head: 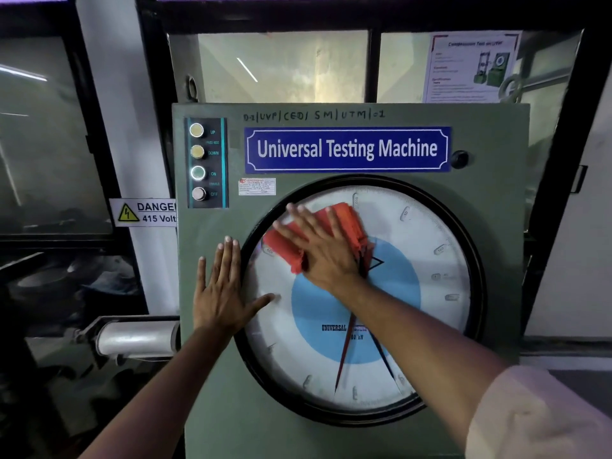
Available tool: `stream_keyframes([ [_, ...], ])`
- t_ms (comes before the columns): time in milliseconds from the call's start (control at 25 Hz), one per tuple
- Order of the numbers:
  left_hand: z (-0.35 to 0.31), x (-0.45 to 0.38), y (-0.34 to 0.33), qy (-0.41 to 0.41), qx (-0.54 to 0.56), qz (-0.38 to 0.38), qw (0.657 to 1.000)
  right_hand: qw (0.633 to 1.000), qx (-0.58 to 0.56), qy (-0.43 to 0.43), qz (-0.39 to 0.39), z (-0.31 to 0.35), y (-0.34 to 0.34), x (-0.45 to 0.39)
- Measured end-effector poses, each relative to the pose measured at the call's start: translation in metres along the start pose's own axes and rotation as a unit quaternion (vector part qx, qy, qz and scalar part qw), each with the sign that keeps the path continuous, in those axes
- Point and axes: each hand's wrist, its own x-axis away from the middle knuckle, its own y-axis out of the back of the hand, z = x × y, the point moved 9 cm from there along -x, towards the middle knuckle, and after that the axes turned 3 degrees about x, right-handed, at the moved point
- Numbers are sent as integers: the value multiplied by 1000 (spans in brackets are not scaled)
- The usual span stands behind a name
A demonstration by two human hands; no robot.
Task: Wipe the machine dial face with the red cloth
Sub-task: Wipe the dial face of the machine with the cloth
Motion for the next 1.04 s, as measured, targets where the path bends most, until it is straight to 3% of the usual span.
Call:
stream_keyframes([
  [80,-4,-2,3,1,1,1,1000,992,-39,-120,-12,-14,7,0],
  [120,-5,-4,4,-3,0,1,1000,993,-36,-111,-5,-3,4,2],
  [240,-1,-2,2,-6,5,5,1000,994,38,93,30,52,-10,6],
  [280,0,-1,1,-4,7,6,1000,991,43,121,30,46,-8,4],
  [320,0,-1,2,-2,9,4,1000,993,41,106,23,30,-4,-2],
  [440,-3,-4,4,-6,6,-3,1000,995,-31,-98,-17,-17,5,-5],
  [480,-2,-4,4,-7,7,0,1000,991,-46,-124,-13,-11,5,-2],
  [520,-2,-5,4,-8,10,-1,1000,994,-43,-101,-2,7,0,2],
  [600,-3,-5,4,-16,9,-10,1000,999,-7,23,26,43,-10,9],
  [680,-4,-9,4,-24,9,-17,1000,997,11,76,29,28,-8,7],
  [920,-31,-25,3,-49,24,-35,998,992,-17,-111,-51,-93,4,24],
  [1040,-72,-42,-7,-78,38,-37,996,970,-45,-228,-71,-139,-10,58],
])
